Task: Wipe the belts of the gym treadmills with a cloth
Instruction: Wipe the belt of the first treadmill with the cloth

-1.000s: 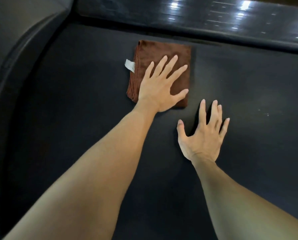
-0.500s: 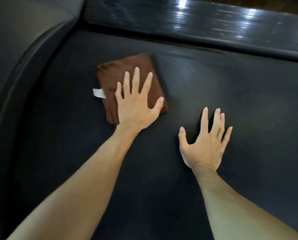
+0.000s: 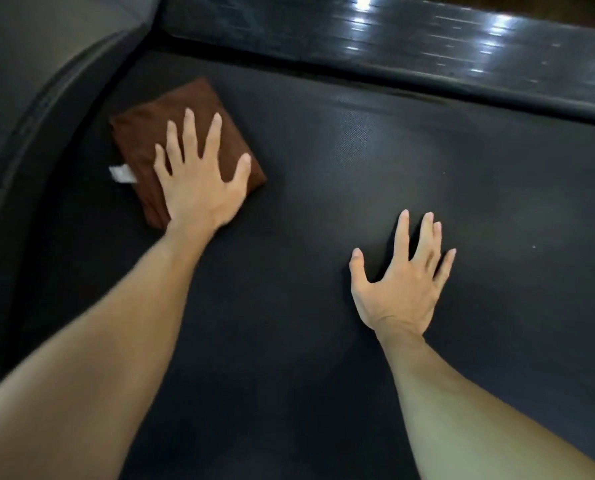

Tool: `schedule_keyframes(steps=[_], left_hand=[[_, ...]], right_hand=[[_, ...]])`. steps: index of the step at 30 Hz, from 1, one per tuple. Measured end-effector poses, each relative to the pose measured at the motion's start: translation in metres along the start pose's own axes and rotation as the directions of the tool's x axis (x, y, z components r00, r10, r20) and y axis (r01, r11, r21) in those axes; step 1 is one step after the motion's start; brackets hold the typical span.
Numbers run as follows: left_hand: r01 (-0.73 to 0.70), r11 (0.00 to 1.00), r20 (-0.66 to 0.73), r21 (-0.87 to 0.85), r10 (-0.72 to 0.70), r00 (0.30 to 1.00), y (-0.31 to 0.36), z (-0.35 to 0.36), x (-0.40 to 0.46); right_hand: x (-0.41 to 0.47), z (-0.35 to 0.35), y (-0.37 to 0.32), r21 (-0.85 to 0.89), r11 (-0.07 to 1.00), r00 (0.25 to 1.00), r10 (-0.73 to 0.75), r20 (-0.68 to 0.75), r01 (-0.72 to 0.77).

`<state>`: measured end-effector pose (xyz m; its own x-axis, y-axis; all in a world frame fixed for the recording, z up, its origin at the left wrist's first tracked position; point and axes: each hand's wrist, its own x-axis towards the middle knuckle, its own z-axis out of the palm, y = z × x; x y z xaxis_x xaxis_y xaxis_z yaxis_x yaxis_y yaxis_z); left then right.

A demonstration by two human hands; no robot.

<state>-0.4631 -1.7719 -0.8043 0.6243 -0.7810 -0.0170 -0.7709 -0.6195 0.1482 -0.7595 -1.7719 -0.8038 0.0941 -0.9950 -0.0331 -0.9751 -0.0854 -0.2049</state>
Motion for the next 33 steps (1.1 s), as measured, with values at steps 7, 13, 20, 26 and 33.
schedule_keyframes(steps=[7,13,20,26,33], left_hand=[[-0.262,0.965,0.078,-0.013,0.262,0.962,0.053,0.009,-0.026],[0.073,0.997,0.085,-0.027,-0.07,0.994,-0.014,-0.008,0.073],[0.054,0.999,-0.047,0.002,-0.054,0.997,0.023,0.005,-0.046],[-0.295,0.956,0.073,-0.012,0.295,0.953,0.064,0.01,-0.024],[-0.148,0.989,0.073,0.004,0.147,0.986,0.02,0.0,0.057]], right_hand=[[0.0,-0.002,-0.001,0.006,1.0,1.0,-0.001,0.002,0.001],[0.0,0.0,-0.001,-0.022,1.0,1.0,-0.002,0.01,0.003],[0.0,-0.002,0.0,-0.011,1.0,1.0,-0.001,-0.004,0.001],[0.002,-0.003,-0.002,-0.025,1.0,1.0,0.005,0.022,-0.005],[0.001,-0.001,-0.001,-0.02,1.0,1.0,0.004,0.014,-0.004]])
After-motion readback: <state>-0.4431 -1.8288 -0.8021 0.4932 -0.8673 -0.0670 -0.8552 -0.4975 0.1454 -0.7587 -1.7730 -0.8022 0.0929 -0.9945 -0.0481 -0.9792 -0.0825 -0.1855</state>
